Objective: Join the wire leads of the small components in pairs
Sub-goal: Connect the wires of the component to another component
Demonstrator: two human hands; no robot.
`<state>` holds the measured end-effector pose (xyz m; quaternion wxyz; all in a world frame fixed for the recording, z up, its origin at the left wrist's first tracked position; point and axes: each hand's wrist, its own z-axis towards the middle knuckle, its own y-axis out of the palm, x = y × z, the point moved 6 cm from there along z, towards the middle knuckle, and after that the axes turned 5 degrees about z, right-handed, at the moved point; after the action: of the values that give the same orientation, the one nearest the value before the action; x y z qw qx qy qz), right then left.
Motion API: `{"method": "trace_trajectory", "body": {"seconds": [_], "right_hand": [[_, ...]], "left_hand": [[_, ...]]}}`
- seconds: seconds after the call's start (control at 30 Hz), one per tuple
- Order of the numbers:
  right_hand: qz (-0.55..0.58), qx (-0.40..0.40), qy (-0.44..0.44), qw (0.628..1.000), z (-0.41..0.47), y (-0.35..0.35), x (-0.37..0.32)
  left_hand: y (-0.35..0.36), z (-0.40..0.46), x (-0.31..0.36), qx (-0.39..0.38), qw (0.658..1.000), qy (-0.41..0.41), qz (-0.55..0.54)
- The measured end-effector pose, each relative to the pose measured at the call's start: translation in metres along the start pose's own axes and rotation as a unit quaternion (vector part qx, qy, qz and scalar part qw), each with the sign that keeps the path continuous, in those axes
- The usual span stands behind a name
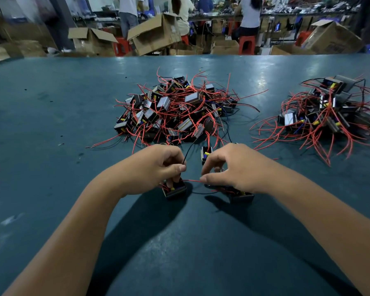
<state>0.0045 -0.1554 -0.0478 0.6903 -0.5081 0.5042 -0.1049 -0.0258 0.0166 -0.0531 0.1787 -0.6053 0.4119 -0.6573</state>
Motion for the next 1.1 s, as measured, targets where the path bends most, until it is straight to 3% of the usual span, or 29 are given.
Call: {"method": "trace_trajectory", "body": {"seconds": [0.23, 0.5, 0.73, 0.9, 1.1], "right_hand": [[-0.091, -0.042, -0.012, 0.995, 0.004, 0.012, -0.004], [-0.067, -0.054, -0.038, 0.996, -0.002, 0.008, -0.006], [-0.035, 0.009, -0.070, 0.997, -0.002, -0.001, -0.012], [-0.025, -0.036, -0.049, 0.998, -0.002, 0.000, -0.005], [-0.152, -0.076, -0.032, 0.985, -0.001, 0.002, 0.003]], "left_hand": [[0.000, 0.000, -0.003, 0.021, 1.000, -0.013, -0.007], [-0.001, -0.003, 0.000, 0.001, 0.999, 0.011, 0.040], [0.000, -0.002, 0.004, 0.019, 0.995, 0.030, 0.090], [0.003, 0.000, 0.000, 0.014, 0.997, 0.010, 0.076], [0.007, 0.001, 0.004, 0.003, 0.993, 0.016, 0.113]]}}
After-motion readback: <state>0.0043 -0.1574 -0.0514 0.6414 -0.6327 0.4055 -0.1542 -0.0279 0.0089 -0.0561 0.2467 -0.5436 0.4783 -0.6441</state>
